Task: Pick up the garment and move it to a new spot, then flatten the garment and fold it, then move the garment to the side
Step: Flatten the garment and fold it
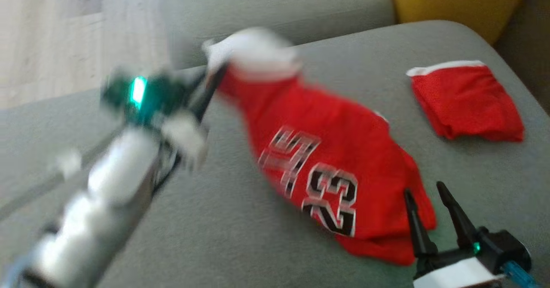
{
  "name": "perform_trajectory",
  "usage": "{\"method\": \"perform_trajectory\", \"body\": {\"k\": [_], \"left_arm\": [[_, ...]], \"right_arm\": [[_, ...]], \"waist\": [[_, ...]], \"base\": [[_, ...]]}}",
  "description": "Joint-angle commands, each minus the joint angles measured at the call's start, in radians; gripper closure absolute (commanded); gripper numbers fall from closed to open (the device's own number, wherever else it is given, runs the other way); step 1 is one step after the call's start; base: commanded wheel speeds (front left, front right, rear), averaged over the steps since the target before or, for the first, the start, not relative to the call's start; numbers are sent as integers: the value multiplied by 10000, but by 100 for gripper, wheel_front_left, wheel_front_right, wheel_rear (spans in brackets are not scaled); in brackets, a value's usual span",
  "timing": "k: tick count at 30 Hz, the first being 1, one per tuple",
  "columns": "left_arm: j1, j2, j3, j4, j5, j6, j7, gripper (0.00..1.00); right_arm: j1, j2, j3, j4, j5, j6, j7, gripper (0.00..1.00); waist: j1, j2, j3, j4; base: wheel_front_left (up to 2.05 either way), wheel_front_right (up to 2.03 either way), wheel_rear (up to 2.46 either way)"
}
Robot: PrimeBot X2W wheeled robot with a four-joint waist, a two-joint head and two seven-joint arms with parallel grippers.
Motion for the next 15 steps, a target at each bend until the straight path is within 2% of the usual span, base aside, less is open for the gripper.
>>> {"method": "perform_trajectory", "body": {"k": [1, 6, 11, 15], "left_arm": [[-82, 392, 334, -283, -185, 26, -20, 100], [2764, 1067, 622, -983, -1207, 613, -57, 100], [5033, 1320, 738, -2213, -1925, 1268, -135, 100], [6254, 1587, 919, -3360, -2077, 2145, -244, 100]], "right_arm": [[-140, -55, 143, -363, -92, 65, -109, 0], [54, -96, -96, -448, -139, 65, -109, 0], [34, -157, -214, -517, -162, 65, -109, 0], [25, -244, -237, -514, -155, 65, -109, 0]], "waist": [[-1, 0, 45, 407], [-1, 0, 163, 1015], [-1, 0, 343, 1447], [-1, 0, 414, 1753]], "base": [[0, 0, 0], [0, 0, 0], [0, 0, 0], [0, 0, 0]]}}
